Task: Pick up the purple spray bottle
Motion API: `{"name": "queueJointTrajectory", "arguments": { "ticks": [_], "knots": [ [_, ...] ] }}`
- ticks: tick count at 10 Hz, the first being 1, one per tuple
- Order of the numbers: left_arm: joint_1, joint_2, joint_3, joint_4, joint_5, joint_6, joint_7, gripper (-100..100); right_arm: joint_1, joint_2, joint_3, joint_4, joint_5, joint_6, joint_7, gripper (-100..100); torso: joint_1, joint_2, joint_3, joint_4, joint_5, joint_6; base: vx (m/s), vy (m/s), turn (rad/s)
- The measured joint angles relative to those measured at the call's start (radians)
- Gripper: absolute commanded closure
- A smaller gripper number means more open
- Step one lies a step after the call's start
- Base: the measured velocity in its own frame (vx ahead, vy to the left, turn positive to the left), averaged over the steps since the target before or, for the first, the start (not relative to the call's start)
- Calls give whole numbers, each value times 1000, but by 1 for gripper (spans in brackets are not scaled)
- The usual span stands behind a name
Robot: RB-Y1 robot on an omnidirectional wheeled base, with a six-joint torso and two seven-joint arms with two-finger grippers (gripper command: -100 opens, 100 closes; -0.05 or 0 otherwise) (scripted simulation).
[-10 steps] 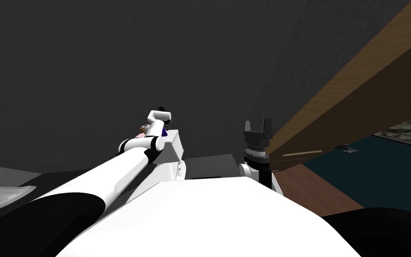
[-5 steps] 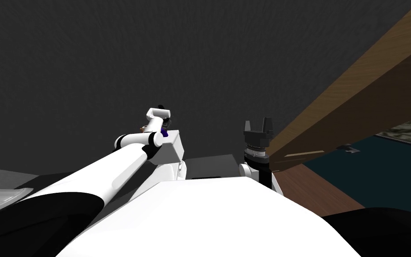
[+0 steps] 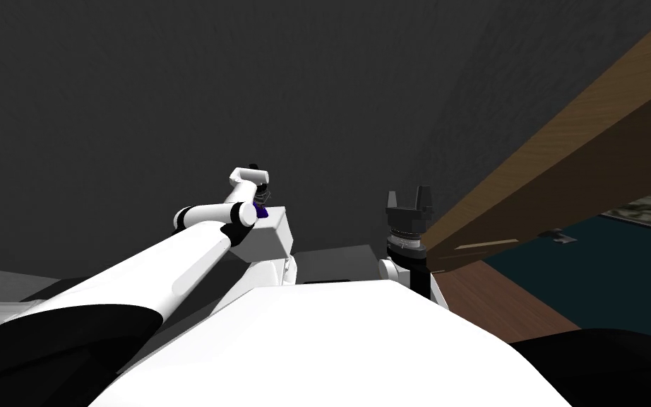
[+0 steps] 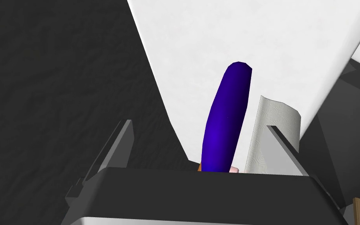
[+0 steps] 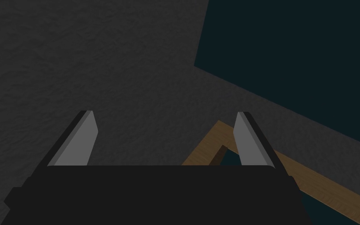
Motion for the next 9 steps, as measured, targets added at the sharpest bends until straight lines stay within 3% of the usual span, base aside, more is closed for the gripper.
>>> {"name": "queueJointTrajectory", "arguments": {
  "ticks": [4, 5, 6, 7, 9],
  "knots": [
    [-47, 23, 4, 79, -6, 33, -2, -100, 0, 0, 0, 0, 0, 0, 0, 0, 1, 1, 1, 0, 0, 0, 0, 46, 13],
    [-48, 24, 4, 82, -7, 33, -2, 0, 0, 0, 0, 0, 0, 0, 0, 0, -1, 1, 1, 0, 0, 0, 0, 0, 0],
    [-48, 24, 4, 82, -7, 33, -2, -100, 0, 0, 0, 0, 0, 0, 0, 0, -2, 1, 1, 0, -1, 0, -19, 51, -187],
    [-19, 19, 5, 46, -7, 43, 7, -100, 0, 0, 0, 0, 0, 0, 0, 0, 0, 2, 1, 0, 0, 1, -20, 70, -133],
    [-23, 25, 4, 75, -9, 25, 21, -100, 0, 0, 0, 0, 0, 0, 0, 0, 0, 2, 1, 0, 0, 0, -10, 51, -82]
  ]
}}
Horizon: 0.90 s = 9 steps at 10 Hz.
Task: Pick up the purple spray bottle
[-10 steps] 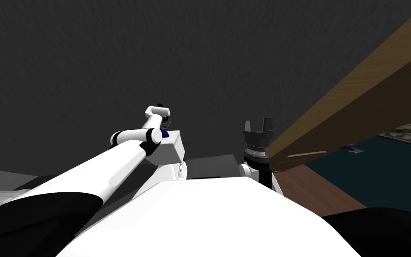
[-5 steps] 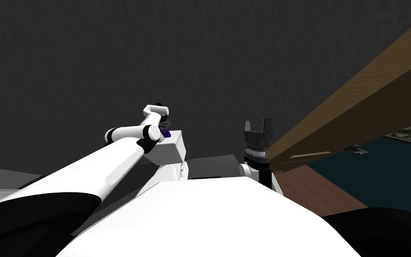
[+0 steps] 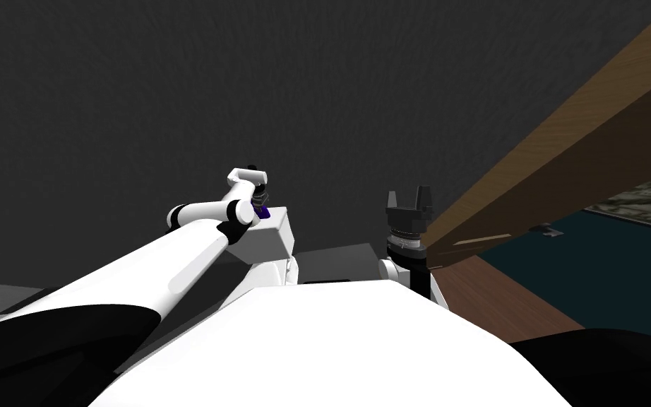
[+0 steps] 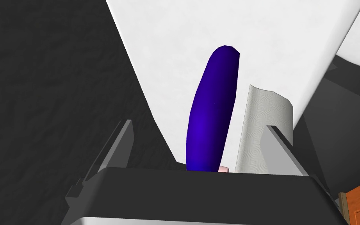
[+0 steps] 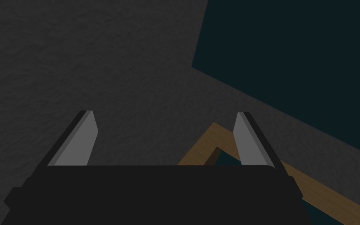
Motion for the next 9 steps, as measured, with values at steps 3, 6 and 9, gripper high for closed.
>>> {"name": "queueJointTrajectory", "arguments": {
  "ticks": [3, 6, 9],
  "knots": [
    [20, 1, -1, 4, -3, -17, 24, 100, 0, 0, 0, 0, 0, 0, 0, 0, -1, 0, 0, 0, 0, 0, -10, 33, -47],
    [20, 1, -1, 3, -3, -17, 24, 100, 0, 0, 0, 0, 0, 0, 0, 0, -2, -1, -1, -1, 0, 0, 0, 0, 0],
    [20, 1, -1, 3, -3, -17, 24, 100, 0, 0, 0, 0, 0, 0, 0, 0, -3, -1, -1, 0, -1, 0, 6, -17, 60]
  ]
}}
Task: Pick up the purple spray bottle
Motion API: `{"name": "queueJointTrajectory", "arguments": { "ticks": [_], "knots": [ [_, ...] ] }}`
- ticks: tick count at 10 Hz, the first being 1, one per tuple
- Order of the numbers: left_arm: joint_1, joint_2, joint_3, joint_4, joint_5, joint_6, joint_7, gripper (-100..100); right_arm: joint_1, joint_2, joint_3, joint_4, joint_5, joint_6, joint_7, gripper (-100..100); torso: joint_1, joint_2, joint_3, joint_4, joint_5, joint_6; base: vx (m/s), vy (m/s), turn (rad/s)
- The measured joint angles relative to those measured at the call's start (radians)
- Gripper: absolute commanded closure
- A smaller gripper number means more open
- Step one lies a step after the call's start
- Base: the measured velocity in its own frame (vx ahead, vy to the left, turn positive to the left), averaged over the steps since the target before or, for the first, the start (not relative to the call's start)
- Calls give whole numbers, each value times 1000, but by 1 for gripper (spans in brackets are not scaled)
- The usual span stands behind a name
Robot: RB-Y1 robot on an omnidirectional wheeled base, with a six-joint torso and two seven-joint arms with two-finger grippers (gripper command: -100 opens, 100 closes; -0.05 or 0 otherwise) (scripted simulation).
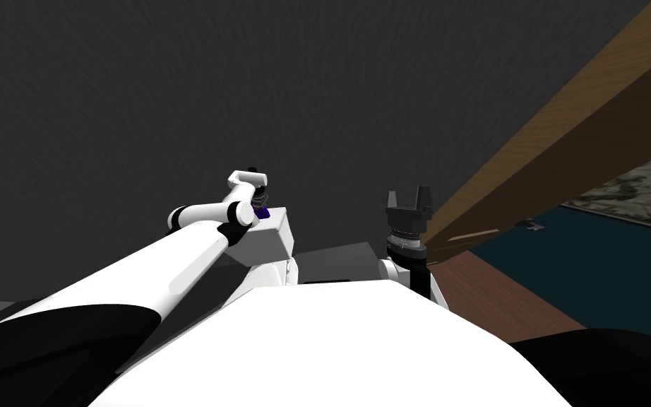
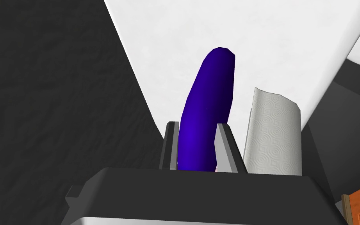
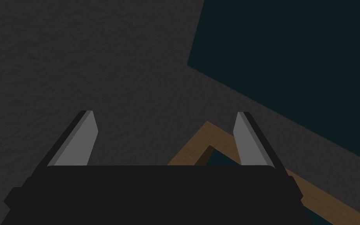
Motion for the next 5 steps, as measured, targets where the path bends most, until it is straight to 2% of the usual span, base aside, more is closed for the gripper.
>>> {"name": "queueJointTrajectory", "arguments": {
  "ticks": [1, 2, 4, 5],
  "knots": [
    [-22, 4, -1, 27, 1, -7, -7, 100, 0, 0, 0, 0, 0, 0, 0, 0, -2, 0, 0, 0, -1, -2, 30, -105, 269],
    [-41, 5, -1, 41, 2, -8, -21, 100, 0, 0, 0, 0, 0, 0, 0, 0, -5, 0, 0, 0, -1, -2, 20, -96, 108],
    [-42, 3, 0, 21, 4, 8, -35, 100, 0, 0, 0, 0, 0, 0, 0, 0, -5, 0, 0, 0, -1, 1, 5, -26, -15],
    [-42, 2, 0, 19, 4, 11, -36, 0, 0, 0, 0, 0, 0, 0, 0, 0, -2, 0, 0, 0, -1, 0, 0, 0, 0]
  ]
}}
